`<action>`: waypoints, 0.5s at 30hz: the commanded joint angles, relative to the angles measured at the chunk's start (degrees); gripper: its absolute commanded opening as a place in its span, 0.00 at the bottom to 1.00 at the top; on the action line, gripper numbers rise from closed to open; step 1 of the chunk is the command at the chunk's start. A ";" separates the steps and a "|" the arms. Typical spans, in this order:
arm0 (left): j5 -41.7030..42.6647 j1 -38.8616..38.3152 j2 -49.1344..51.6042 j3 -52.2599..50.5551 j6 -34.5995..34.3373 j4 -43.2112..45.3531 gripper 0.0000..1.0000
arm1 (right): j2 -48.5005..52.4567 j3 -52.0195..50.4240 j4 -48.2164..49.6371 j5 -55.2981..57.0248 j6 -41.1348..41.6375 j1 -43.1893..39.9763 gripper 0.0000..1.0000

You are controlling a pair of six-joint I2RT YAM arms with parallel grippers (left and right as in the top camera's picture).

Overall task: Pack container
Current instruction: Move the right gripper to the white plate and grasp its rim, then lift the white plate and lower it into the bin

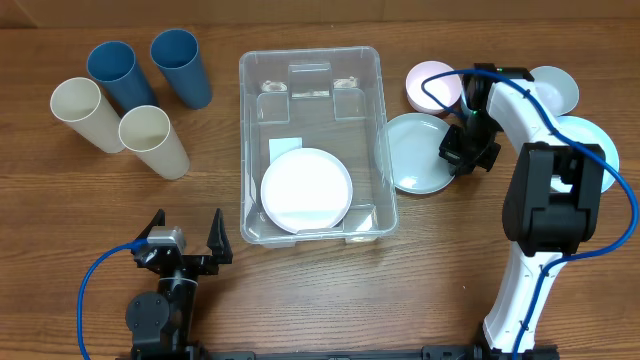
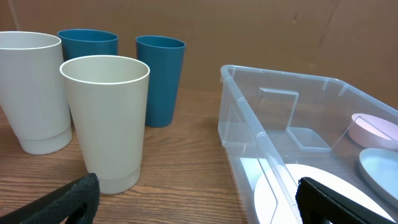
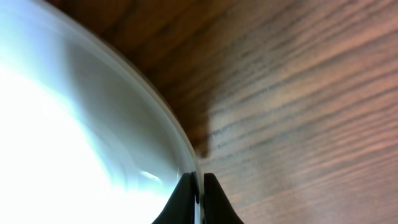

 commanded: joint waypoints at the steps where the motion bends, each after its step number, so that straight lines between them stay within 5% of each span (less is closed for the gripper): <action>1: -0.02 0.37 -0.55 -0.22 0.68 -0.13 1.00 | -3.93 2.34 -1.60 2.60 -0.15 -0.17 0.04; 15: -0.02 0.37 -0.55 -0.22 0.68 -0.13 1.00 | -7.37 32.09 -14.49 6.51 -0.13 -2.80 0.04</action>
